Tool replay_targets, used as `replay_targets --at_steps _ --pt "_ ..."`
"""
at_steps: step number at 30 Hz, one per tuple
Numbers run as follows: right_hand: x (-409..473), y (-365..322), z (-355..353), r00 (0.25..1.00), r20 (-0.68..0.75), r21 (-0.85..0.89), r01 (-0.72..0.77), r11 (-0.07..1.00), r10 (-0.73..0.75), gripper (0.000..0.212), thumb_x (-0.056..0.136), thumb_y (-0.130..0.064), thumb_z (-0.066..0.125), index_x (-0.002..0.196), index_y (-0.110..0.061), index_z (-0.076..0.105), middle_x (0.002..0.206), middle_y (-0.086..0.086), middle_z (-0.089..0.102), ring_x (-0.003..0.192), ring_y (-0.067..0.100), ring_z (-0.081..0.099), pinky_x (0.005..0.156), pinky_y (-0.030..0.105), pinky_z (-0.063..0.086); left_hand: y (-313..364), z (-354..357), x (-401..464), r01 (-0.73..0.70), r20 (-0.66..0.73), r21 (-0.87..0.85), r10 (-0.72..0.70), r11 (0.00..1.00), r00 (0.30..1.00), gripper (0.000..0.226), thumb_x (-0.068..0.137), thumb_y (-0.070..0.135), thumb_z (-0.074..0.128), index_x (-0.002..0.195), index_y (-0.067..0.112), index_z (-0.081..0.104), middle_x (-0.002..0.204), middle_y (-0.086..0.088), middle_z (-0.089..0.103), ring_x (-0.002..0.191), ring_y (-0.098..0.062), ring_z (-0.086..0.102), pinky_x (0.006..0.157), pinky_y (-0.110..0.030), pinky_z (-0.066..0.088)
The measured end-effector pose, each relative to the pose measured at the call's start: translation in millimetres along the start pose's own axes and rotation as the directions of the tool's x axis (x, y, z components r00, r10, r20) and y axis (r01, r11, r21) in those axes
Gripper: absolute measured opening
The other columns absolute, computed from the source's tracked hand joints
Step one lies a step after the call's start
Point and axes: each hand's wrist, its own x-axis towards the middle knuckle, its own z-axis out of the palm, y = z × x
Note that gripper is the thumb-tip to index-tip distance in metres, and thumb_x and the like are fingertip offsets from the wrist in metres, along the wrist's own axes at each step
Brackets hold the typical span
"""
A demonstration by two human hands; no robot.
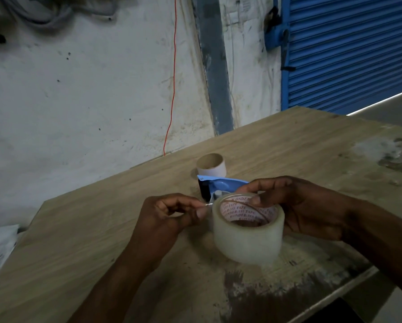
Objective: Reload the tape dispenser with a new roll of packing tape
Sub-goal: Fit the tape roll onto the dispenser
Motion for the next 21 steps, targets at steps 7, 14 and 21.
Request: replay_targets --at_steps 7,14,21 --pt "0 -5 -5 0.998 0.062 -0.063 -0.009 0.998 0.013 0.047 0.084 -0.013 0.063 0.130 -0.021 0.068 0.136 0.022 0.063 0.116 0.039 0.059 0.105 0.069 0.038 -2 -5 14 -0.058 0.076 0.048 0.054 0.997 0.996 0.010 0.070 0.021 0.083 0.077 0.028 0.083 0.079 -0.002 0.078 0.073 -0.014 0.070 0.070 -0.035 0.062" --pt "9 -14 10 0.999 -0.038 -0.091 0.032 0.995 -0.036 0.033 0.096 -0.013 0.058 0.122 -0.026 0.073 0.124 0.019 0.071 0.096 0.030 0.068 0.067 0.037 0.058 -12 -13 43 -0.015 0.075 0.021 0.013 1.000 0.997 0.009 0.075 0.022 0.079 0.081 0.025 0.084 0.086 -0.004 0.081 0.076 -0.012 0.073 0.067 -0.028 0.060" --pt "16 -32 19 0.912 -0.393 -0.294 0.000 0.956 -0.120 0.021 0.087 -0.018 0.077 0.103 -0.004 0.072 0.092 0.016 0.078 0.083 0.034 0.077 0.072 0.051 0.065 -38 -13 78 -0.181 0.047 0.184 0.176 0.966 0.983 0.010 0.085 0.010 0.080 0.085 0.020 0.080 0.091 0.002 0.078 0.089 -0.014 0.072 0.074 -0.031 0.059"
